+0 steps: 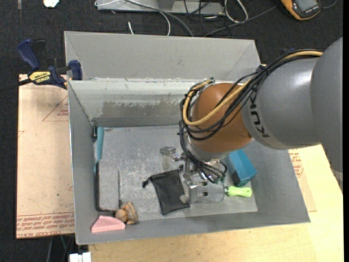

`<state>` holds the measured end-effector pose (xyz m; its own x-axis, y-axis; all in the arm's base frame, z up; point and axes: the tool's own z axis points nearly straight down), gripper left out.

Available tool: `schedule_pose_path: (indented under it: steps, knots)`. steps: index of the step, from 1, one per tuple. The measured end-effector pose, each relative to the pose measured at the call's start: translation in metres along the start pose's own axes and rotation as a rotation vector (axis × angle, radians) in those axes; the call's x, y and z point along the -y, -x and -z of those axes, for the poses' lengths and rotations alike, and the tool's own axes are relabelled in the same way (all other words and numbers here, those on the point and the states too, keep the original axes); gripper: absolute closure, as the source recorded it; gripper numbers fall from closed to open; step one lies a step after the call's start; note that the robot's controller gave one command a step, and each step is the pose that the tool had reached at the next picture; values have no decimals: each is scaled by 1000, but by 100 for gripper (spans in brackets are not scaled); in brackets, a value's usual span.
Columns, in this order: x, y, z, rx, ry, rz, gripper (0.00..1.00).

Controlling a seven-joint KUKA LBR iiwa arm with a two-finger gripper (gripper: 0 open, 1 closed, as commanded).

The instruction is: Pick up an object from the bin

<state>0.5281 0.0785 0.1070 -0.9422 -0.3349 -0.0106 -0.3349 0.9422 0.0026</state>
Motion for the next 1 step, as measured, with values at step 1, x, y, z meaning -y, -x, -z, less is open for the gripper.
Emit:
schedule_pose_path:
  steps: [1]
  knots:
    - [30, 22, -30, -2, 0, -147, 0]
